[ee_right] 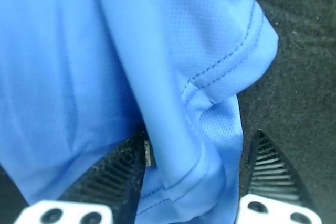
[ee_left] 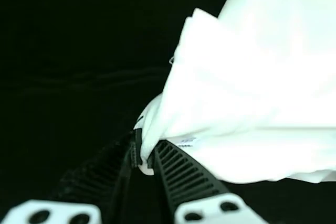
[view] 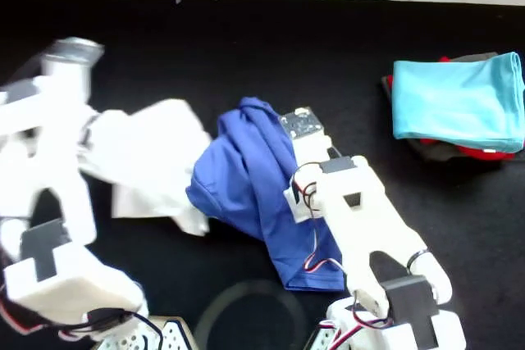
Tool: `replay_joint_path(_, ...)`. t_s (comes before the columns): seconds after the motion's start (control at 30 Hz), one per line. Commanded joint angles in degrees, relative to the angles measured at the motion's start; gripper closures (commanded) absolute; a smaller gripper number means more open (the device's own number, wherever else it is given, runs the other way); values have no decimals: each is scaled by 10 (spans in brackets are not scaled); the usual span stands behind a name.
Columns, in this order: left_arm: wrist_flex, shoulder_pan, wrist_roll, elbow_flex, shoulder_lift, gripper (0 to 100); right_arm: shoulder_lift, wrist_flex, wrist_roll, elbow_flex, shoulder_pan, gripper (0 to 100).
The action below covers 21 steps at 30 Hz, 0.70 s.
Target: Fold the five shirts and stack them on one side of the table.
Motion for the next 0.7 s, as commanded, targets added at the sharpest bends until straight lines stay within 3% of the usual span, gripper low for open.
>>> replay_joint_path(0.0,0,-126,-31,-128,-32,991,2,-17,-4,-25,-1,721)
replay_joint_path(0.17,-1,-227,-72,-239,-27,991,3,-15,-4,-46,0,736)
replay_joint_path(0.3,-1,-256,-80,-257,-27,991,2,-15,-3,-67,0,991)
replay_joint_path(0.47,4,-256,-76,-255,-26,991,1,24,-1,-119,5,993)
replay_joint_path(0.67,14,-240,-64,-260,-32,989,1,149,0,-303,63,991)
